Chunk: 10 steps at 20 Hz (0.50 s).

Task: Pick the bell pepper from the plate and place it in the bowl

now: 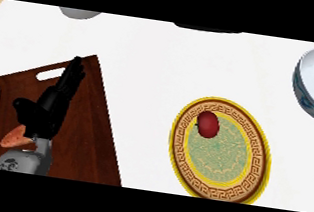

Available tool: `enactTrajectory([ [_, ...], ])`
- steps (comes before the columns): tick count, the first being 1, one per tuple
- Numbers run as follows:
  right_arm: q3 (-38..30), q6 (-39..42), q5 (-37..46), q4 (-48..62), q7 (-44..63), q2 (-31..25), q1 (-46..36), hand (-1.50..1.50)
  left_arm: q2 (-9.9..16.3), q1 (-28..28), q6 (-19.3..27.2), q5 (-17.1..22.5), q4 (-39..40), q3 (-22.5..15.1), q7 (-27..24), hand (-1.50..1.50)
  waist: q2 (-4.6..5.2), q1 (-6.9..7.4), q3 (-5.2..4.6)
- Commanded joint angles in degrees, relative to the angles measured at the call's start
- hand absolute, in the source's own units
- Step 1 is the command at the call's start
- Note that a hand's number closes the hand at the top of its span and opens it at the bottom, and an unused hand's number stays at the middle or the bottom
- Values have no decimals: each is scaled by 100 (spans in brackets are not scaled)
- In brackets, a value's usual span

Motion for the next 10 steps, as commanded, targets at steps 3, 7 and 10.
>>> enactTrajectory([
  [3, -1397, 928, -1125, 205, 404, -540, -5, 150, -3, 150, -87, -23, -441, -172, 202, 0, 30, 195, -1],
  [7, -1827, 1031, -2068, 397, 1409, -793, -304, 150, -189, -216, 103, -225, 142, -203, -12, 0, 45, 194, -2],
  [10, -1247, 596, -1983, 963, 1880, -1294, -1124, 150, -28, -238, -135, -18, 202, -20, -81, 0, 74, 330, 1],
])
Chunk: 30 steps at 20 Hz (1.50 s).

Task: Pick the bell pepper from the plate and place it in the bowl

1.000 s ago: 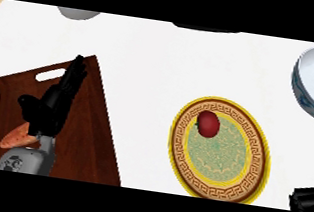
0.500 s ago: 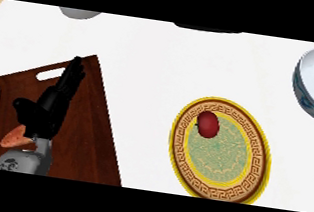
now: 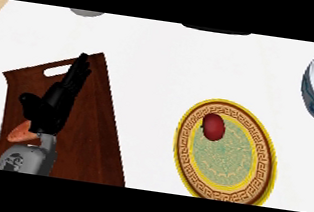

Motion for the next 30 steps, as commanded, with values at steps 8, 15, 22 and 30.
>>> enactTrajectory([
  [8, 784, -660, 803, 1075, 750, -732, -1798, 150, -208, 21, -27, -51, 122, -154, -259, 0, 50, 227, 6],
  [15, 2126, -1503, 2919, 1893, -255, -360, -2724, 150, -147, -364, -7, -85, 426, 0, -208, 0, 80, 290, 11],
  [22, 3114, -2042, 4174, 3988, -1155, 211, -3918, 150, -44, -289, -167, 34, -5, -15, 141, 0, 85, 367, 18],
  [30, 3889, -2774, 5512, 6169, -2035, 926, -5193, 150, -312, -136, -22, -254, 299, -312, -320, 0, 106, 368, 22],
])
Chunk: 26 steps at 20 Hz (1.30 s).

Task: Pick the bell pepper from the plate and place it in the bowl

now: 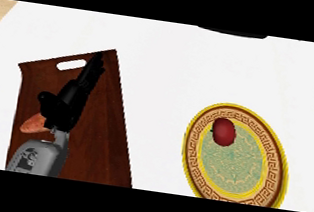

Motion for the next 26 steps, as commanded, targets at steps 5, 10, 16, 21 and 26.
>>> enactTrajectory([
  [5, 660, 635, 749, 1936, -610, 500, -907, -150, -144, -308, 192, -113, 194, 4, 102, 0, 13, -48, 5],
  [10, 699, 1196, 821, 2788, -1630, 490, -1095, -150, -39, 142, 6, -10, 5, -5, -124, 0, 27, 39, 17],
  [16, 121, 1869, 15, 3043, -1727, 450, -1605, -150, 52, 30, -16, 13, -138, 61, 83, 0, -25, -78, 13],
  [21, -297, 2325, -491, 3531, -1575, 197, -1803, -150, 63, -47, -35, 79, 6, 167, -50, 0, 20, -102, 20],
  [26, -396, 3046, -743, 3814, -799, -80, -2149, -150, 78, -58, -89, 135, 3, 188, 18, 0, 27, -76, 15],
])
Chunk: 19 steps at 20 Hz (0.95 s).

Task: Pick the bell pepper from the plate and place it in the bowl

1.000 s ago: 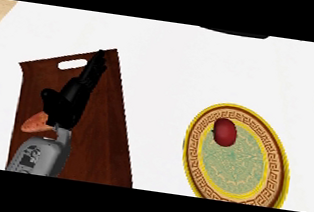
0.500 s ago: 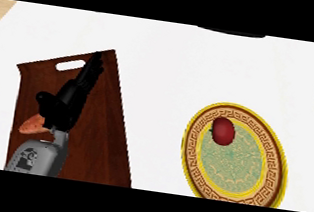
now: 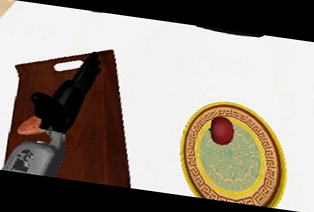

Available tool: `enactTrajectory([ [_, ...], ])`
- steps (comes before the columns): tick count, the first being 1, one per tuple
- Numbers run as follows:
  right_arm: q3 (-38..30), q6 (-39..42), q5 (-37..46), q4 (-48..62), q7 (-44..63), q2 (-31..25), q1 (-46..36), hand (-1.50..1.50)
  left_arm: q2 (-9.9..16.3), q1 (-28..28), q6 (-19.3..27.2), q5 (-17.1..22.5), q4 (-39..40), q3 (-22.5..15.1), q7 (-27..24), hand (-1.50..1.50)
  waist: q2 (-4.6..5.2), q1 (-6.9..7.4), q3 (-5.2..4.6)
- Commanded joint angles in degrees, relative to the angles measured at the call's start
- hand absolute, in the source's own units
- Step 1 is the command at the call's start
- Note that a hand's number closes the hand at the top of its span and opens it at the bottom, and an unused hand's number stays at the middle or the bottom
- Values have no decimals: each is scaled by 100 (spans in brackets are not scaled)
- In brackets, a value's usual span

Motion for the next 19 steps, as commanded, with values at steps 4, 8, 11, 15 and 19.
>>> enactTrajectory([
  [4, -339, 1902, -537, 505, 4, -480, -110, -150, 138, 123, -139, 139, -89, 129, -58, 0, 4, 27, 9],
  [8, -328, 2121, -626, 419, -65, -527, 208, -150, 83, 133, -46, 75, -160, 88, 10, 0, 31, 15, 37],
  [11, -383, 2408, -801, 328, 30, -551, 305, -150, 128, 169, -95, 70, -131, 90, -62, 0, 21, -32, 37],
  [15, -309, 2632, -886, 39, 29, -520, 504, -150, 34, 126, 12, -1, -6, 69, -145, 0, 30, -122, 35],
  [19, -371, 2762, -1087, -116, 203, -672, 572, -150, 24, 5, 69, -5, -131, 77, 72, 0, 13, -127, 40],
])
